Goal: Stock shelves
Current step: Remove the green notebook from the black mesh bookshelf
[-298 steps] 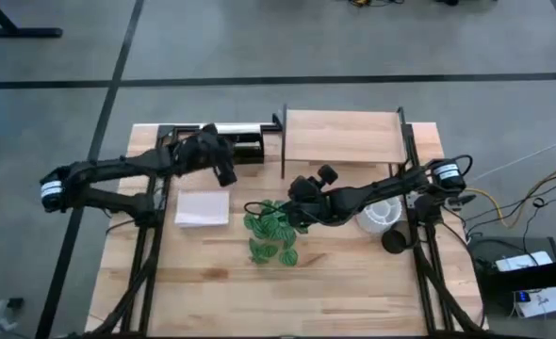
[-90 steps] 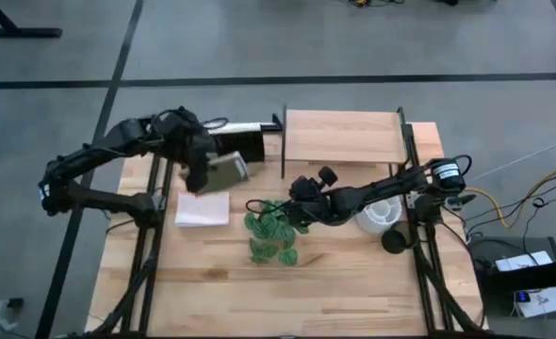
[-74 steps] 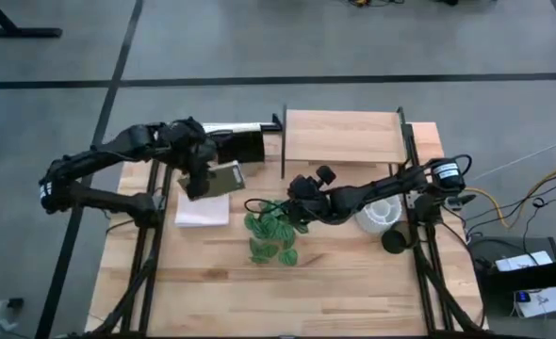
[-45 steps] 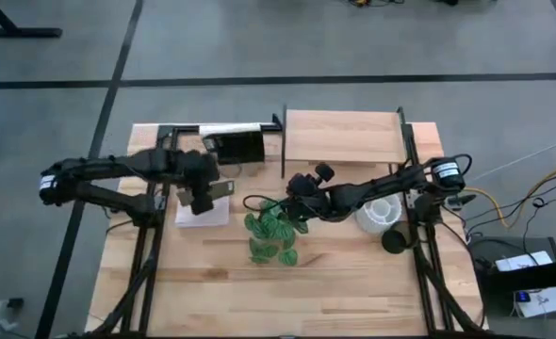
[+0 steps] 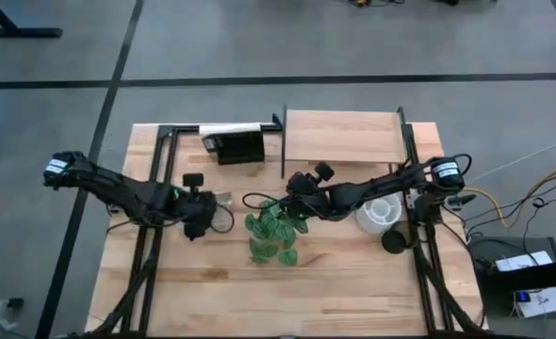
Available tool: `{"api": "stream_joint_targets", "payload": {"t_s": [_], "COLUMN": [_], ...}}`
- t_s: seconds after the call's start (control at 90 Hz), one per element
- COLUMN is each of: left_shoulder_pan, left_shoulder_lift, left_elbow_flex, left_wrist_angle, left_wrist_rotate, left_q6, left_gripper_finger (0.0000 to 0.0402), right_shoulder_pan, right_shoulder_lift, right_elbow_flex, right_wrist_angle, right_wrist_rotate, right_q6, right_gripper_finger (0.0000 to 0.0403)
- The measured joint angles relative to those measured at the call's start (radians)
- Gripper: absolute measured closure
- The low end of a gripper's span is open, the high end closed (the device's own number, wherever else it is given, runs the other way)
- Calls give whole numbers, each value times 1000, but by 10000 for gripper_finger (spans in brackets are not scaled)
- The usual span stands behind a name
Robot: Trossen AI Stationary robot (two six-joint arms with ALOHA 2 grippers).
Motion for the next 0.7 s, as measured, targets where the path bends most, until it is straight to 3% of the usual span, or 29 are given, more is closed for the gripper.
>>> {"api": "stream_joint_targets", "payload": {"t_s": [0.211,0.7], "left_shoulder_pan": [-6,-2], "left_shoulder_lift": [8,55], "left_elbow_flex": [1,0], "left_wrist_angle": [-3,-27], "left_wrist_rotate": [76,78], "left_q6": [-34,-47], "left_gripper_finger": [377,362], "right_shoulder_pan": [0,-2], "right_shoulder_lift": [0,6], "right_elbow_flex": [0,0], "right_wrist_angle": [1,5], "right_wrist_rotate": [-1,-4], "right_q6": [0,0], "right_gripper_finger": [379,377]}}
